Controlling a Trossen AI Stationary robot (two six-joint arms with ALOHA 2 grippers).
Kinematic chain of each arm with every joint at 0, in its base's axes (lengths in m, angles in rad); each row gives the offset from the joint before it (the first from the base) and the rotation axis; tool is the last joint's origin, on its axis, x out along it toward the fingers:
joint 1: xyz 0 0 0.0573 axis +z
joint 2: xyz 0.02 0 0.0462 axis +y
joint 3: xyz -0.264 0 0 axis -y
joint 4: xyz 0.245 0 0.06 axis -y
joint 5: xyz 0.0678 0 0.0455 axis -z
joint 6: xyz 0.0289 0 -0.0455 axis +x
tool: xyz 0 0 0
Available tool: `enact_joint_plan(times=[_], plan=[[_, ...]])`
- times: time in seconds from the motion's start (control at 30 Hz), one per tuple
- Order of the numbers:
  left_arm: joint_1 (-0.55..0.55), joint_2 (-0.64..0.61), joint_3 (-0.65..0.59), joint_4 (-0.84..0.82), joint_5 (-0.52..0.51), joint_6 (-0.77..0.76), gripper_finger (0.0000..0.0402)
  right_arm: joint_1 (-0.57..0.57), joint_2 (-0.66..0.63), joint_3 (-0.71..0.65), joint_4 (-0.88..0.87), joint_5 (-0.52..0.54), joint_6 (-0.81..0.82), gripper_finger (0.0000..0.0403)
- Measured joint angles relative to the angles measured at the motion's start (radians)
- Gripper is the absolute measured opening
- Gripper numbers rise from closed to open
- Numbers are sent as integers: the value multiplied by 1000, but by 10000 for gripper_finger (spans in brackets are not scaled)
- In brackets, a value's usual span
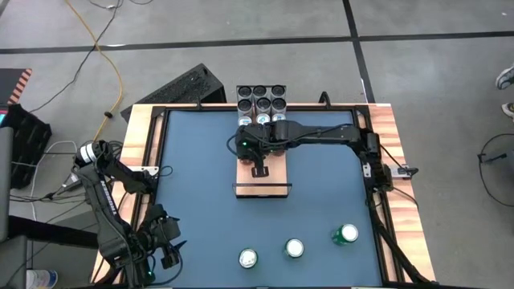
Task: Place canned beverage on shelf
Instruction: Put the red soda can on the shelf aligned with the other red soda cans
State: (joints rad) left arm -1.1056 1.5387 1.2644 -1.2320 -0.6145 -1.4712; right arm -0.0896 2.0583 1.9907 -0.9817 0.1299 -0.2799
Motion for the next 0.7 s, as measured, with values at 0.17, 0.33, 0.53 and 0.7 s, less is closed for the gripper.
enact_joint_plan(times=[0.17,0.33,0.53,0.7], plan=[[0,0,0,-11,-2,0,330,-14,0,0,5,0,-2,0],[0,0,0,-12,-2,-5,330,-21,0,0,38,3,-11,0],[0,0,0,-12,-2,-13,330,-27,0,0,60,3,-10,0],[0,0,0,-12,-2,-16,330,-6,0,0,59,3,-15,0]])
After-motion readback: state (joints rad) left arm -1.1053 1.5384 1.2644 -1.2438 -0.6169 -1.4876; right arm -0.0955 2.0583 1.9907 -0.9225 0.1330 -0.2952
